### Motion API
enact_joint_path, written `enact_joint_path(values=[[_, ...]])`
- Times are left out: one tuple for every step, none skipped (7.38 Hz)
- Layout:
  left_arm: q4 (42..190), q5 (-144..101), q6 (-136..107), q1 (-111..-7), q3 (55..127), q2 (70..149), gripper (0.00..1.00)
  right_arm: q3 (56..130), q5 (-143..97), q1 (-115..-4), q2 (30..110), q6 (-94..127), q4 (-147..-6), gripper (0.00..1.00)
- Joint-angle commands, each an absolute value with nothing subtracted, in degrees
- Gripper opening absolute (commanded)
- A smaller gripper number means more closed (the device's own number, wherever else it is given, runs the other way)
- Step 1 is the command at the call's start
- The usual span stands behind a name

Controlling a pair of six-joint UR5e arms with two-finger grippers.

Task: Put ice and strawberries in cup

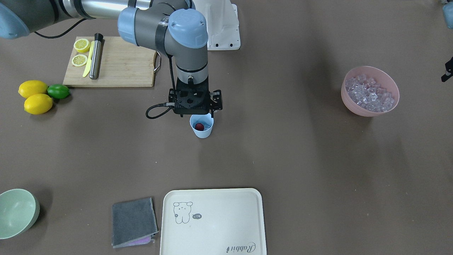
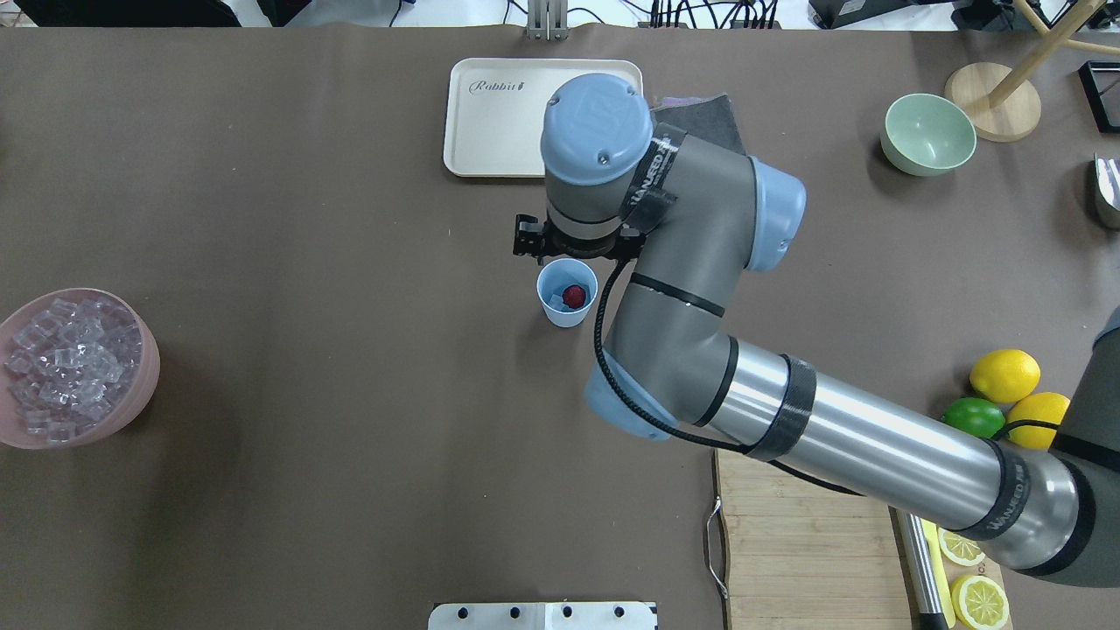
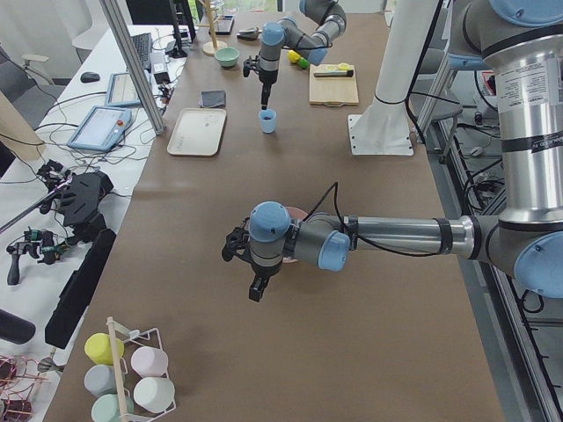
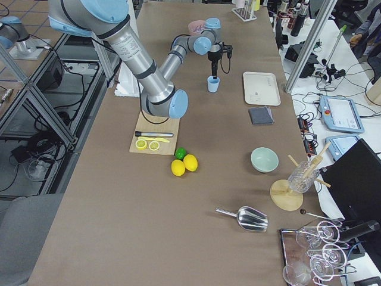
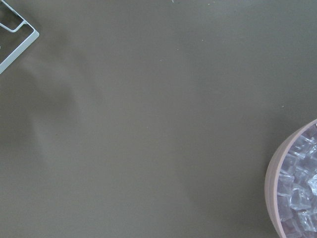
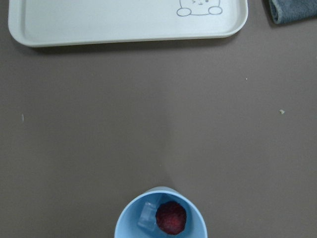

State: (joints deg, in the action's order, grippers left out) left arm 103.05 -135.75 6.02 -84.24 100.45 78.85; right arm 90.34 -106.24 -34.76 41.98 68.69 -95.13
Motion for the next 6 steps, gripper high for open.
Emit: enact_joint_path(values=[[91.21,-135.79,13.93,-88.30,100.81,79.10,0.99,92.80,-109.59,-39.71,50.22,66.53,-82.62,1.00],[86.27,-135.70,17.63,-90.59,100.90,79.28,0.99,92.81,-113.86,-42.77,53.93,66.45,-75.57,1.00],[85.00,-135.70,21.49,-92.36,100.90,78.58,0.99,92.99,-119.13,-47.33,55.97,65.14,-76.19,1.00],[84.99,-135.53,22.05,-93.16,100.64,78.49,0.99,94.21,-121.44,-51.81,58.07,57.47,-79.25,1.00],[84.99,-135.44,22.06,-93.25,100.55,77.88,0.99,96.65,-121.90,-54.90,62.71,47.13,-82.32,1.00],[84.99,-135.44,22.15,-93.25,100.63,77.52,0.99,97.98,-121.99,-59.02,67.37,38.76,-83.40,1.00]])
